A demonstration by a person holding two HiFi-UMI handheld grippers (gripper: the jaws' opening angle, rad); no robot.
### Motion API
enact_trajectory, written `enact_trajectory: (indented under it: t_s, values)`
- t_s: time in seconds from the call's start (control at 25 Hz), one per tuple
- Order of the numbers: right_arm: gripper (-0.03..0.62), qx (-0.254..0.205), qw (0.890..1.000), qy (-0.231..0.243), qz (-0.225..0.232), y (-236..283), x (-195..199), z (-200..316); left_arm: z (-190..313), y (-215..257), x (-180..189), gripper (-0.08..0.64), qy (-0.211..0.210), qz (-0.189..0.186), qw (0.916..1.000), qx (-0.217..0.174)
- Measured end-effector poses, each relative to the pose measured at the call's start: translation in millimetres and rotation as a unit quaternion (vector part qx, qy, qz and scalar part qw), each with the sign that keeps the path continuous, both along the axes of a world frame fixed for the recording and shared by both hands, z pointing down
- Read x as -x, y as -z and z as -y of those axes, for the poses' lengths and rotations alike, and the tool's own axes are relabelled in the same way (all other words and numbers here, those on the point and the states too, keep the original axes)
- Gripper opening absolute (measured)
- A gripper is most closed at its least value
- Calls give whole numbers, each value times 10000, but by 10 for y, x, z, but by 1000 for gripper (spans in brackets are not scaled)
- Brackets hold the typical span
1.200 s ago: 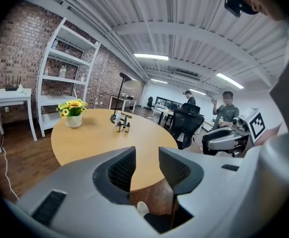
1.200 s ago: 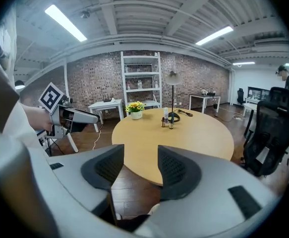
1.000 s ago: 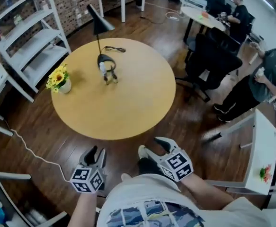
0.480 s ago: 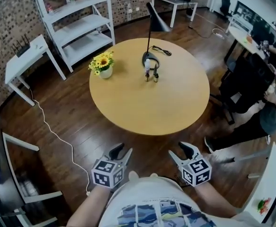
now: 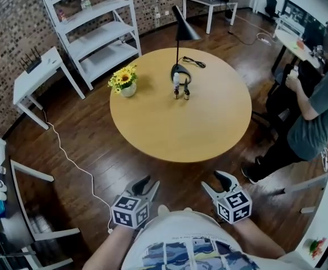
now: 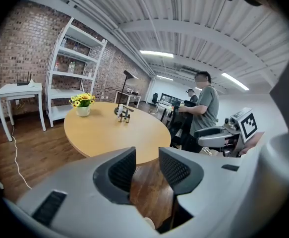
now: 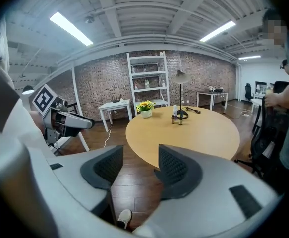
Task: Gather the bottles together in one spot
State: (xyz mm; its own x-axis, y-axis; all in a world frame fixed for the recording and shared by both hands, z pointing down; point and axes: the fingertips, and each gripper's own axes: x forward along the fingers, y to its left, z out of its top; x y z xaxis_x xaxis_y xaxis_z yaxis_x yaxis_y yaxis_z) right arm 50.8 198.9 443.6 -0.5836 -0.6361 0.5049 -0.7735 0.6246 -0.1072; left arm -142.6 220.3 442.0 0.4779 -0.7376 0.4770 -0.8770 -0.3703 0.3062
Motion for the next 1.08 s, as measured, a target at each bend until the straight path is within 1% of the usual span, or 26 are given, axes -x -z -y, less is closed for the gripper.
enact_trajectory:
  t_s: [0.16, 0.36, 0.6, 0.8, 1.08]
  values:
    - [242, -65, 9995, -99, -282, -70, -79, 51, 50, -47, 4, 141, 35, 59, 10000, 21]
    - [242, -17, 9996, -51, -261, -133, -68, 104, 132, -87, 40, 141, 113, 73, 9999, 26]
    - [242, -7, 9997, 40, -247, -127, -36, 91, 103, -106, 65, 141, 160, 67, 9998, 56]
    - [242, 90, 9995, 127, -269, -159, 29, 53, 87, -118, 122, 141, 177, 48, 9998, 71]
    - [242, 153, 9994, 106, -278, -191, 185, -223, -215, -169, 283, 141, 140, 65, 9997, 184]
